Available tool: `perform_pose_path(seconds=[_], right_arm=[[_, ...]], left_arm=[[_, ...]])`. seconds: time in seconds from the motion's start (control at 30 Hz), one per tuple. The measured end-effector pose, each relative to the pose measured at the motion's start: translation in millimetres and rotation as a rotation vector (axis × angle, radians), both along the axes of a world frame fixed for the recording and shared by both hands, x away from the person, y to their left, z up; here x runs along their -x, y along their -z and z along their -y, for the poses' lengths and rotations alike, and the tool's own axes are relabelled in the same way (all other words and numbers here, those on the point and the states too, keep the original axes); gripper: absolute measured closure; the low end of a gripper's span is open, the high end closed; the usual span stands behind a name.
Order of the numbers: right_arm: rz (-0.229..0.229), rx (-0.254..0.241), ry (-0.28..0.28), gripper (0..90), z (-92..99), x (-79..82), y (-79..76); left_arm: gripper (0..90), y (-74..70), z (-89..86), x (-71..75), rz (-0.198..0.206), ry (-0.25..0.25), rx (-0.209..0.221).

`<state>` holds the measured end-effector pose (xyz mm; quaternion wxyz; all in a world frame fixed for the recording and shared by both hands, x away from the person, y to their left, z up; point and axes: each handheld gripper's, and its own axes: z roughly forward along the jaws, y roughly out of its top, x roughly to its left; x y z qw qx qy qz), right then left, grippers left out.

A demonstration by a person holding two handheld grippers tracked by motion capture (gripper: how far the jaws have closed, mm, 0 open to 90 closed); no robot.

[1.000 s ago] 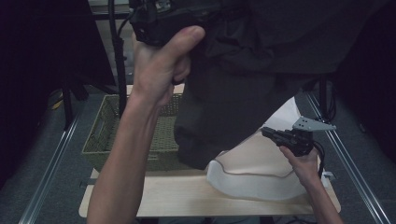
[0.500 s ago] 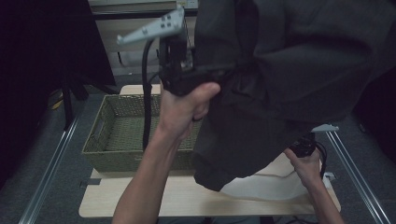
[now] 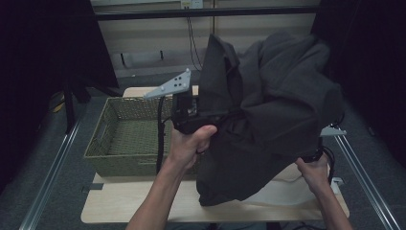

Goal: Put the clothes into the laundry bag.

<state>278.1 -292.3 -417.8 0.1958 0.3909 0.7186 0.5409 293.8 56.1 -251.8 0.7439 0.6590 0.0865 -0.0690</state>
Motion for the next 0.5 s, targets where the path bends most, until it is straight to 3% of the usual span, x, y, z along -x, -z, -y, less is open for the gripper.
perform_pose_path(seconds=[0.03, 0.13, 0.17, 0.2, 0.23, 0.27, 0.3, 0.33, 0.37, 0.4, 0.5], right_arm=[[-0.004, -0.004, -0.001, 88.7, -1.0, 0.4, 0.7], [-0.013, 0.001, -0.002, 88.7, -1.7, 1.1, 1.2], [-0.012, 0.002, -0.002, 88.7, -1.7, 1.0, 1.6], [-0.012, 0.002, -0.002, 88.7, -1.7, 1.0, 1.6], [-0.017, 0.001, -0.005, 88.7, -2.0, 0.8, 2.1], [-0.017, 0.001, -0.005, 88.7, -2.0, 0.8, 2.1], [-0.022, 0.006, 0.000, 88.7, -2.4, 0.8, 3.0], [-0.022, 0.006, 0.000, 88.7, -2.4, 0.8, 3.0], [-0.026, 0.009, -0.007, 88.7, -3.1, 0.7, 3.7], [-0.026, 0.009, -0.007, 88.7, -3.1, 0.7, 3.7], [-0.038, 0.010, -0.004, 88.7, -3.5, 0.3, 5.1]], left_arm=[[64.5, 16.1, -1.8, -4.6, -0.023, 0.003, -0.011], [64.4, 28.4, -2.7, -6.2, -0.035, -0.008, -0.032], [64.4, 42.4, -2.4, -5.7, -0.041, -0.022, -0.066], [64.4, 42.4, -2.4, -5.7, -0.041, -0.022, -0.066], [64.2, 58.2, -1.0, -4.3, -0.039, -0.028, -0.115], [64.3, 58.2, -1.0, -4.3, -0.039, -0.028, -0.115], [64.3, 71.3, 0.1, -4.3, -0.051, -0.029, -0.146], [64.3, 71.3, 0.1, -4.3, -0.051, -0.029, -0.146], [64.2, 85.8, 0.8, -4.5, -0.054, -0.031, -0.181], [64.2, 85.8, 0.8, -4.5, -0.054, -0.031, -0.181], [64.2, 107.5, 5.0, -2.4, -0.072, -0.035, -0.229]])
